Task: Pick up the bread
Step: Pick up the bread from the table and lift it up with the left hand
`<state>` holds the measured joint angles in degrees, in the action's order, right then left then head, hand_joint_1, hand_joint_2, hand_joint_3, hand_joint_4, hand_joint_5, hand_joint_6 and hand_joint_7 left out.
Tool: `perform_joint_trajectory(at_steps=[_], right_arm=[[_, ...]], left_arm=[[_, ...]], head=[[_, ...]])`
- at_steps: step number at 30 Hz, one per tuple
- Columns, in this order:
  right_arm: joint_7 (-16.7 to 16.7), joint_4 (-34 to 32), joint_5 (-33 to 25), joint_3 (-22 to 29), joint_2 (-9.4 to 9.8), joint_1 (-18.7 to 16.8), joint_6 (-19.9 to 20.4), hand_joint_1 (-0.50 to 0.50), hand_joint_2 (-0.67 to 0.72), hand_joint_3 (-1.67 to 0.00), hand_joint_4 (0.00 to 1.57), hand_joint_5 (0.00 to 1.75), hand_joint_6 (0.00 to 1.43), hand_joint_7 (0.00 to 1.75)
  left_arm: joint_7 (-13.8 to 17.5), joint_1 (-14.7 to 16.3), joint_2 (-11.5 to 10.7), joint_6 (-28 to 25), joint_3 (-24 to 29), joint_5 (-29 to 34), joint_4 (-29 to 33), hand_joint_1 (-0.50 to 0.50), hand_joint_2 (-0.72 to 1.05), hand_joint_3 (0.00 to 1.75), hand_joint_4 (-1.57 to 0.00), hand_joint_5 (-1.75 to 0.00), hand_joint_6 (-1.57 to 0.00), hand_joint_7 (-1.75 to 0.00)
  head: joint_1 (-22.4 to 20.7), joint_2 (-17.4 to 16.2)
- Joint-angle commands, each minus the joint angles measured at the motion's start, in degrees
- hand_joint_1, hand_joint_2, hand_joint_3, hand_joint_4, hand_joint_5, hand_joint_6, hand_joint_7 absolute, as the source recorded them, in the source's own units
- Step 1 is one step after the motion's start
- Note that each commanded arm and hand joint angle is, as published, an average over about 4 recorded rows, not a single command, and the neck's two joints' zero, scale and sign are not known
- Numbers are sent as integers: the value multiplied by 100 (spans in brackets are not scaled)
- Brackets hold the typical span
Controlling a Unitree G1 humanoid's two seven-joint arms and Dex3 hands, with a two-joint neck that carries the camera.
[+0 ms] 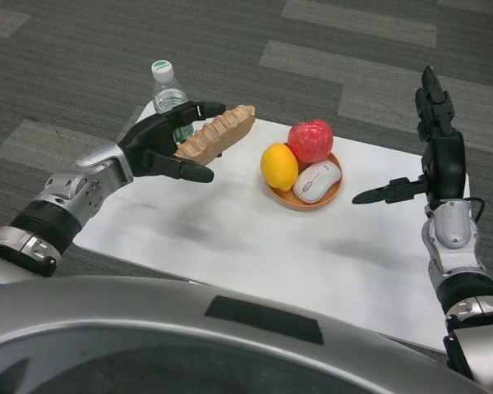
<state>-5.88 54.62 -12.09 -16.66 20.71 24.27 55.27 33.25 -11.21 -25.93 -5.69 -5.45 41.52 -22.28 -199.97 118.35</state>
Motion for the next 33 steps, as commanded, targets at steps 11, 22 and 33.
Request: perform_joint_trajectory(at_steps=[11, 22, 33], right_arm=[[-53, -76, -57, 31, 1, -89, -16, -50, 9, 0, 0, 0, 0, 0], [-53, -79, -57, 23, -16, -89, -16, -49, 9, 0, 0, 0, 0, 0], [-53, -189, -57, 18, -45, -89, -16, -50, 9, 0, 0, 0, 0, 0]], left_arm=[[199, 5, -149, 93, -48, 154, 224, 46, 105, 9, -49, -175, -37, -168], [252, 5, -187, 381, -242, 1207, 501, 46, 105, 9, -66, -175, -58, -168], [261, 22, -295, 569, -382, 1517, 809, 46, 105, 9, -82, -175, -74, -168]], head=[[-32, 16], [-78, 64], [-56, 159]])
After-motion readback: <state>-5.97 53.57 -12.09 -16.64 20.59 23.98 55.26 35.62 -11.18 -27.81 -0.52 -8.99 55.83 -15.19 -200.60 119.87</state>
